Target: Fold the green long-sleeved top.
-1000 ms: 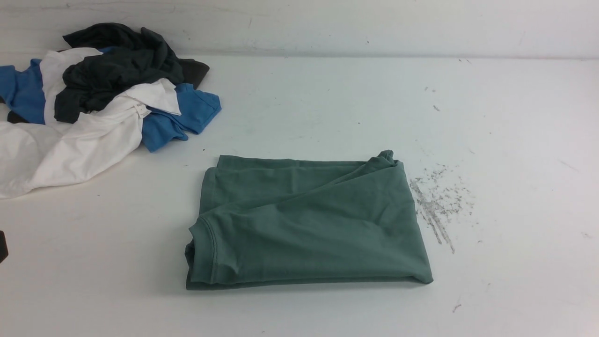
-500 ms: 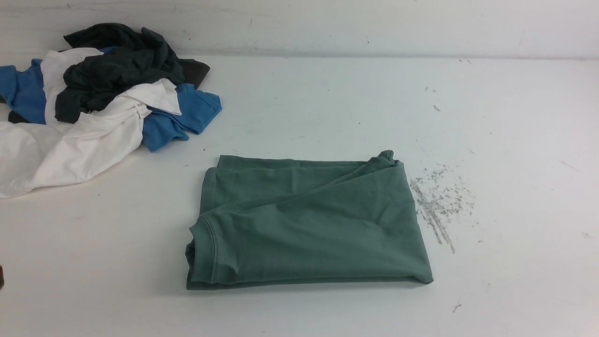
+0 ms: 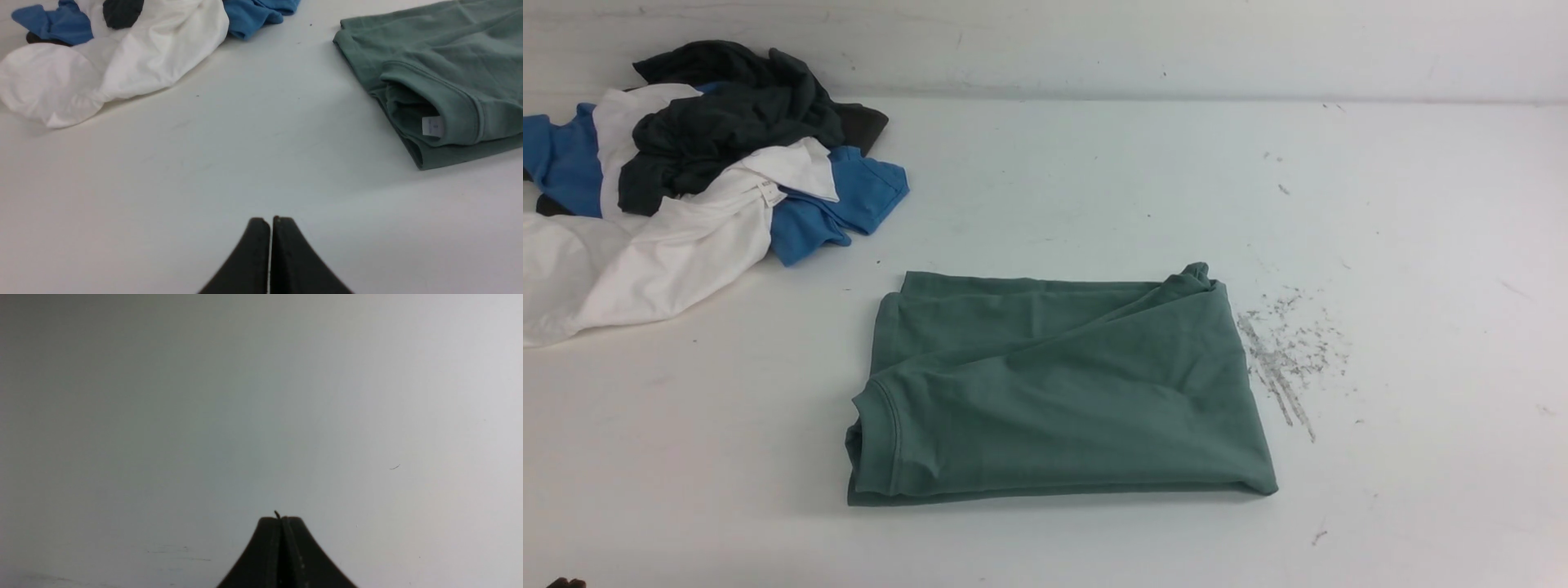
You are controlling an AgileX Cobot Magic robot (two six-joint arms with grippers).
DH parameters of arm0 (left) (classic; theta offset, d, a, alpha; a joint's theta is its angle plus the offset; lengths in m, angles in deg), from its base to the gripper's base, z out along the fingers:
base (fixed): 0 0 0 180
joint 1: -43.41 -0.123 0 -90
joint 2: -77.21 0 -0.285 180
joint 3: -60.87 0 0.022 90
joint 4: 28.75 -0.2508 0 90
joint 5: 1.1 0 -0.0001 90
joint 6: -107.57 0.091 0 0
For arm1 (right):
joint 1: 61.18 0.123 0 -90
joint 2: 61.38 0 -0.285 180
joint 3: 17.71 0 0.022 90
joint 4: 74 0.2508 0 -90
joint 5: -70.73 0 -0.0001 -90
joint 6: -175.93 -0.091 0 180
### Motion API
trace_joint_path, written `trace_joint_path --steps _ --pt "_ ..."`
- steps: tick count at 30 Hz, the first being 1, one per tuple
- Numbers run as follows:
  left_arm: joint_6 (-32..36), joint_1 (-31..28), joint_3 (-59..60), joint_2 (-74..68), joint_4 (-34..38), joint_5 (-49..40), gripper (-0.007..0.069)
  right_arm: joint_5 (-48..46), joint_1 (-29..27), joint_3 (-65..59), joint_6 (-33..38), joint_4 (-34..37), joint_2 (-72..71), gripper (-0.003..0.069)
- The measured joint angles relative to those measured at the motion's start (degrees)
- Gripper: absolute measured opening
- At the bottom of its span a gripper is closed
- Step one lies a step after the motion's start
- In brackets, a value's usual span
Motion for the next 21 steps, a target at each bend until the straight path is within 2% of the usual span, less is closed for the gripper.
trace_joint_path --steps 21 --pt "-0.1 0.0 0.1 0.0 0.0 0.4 -0.0004 -0.1 0.0 0.0 0.0 -0.1 0.0 -0.0017"
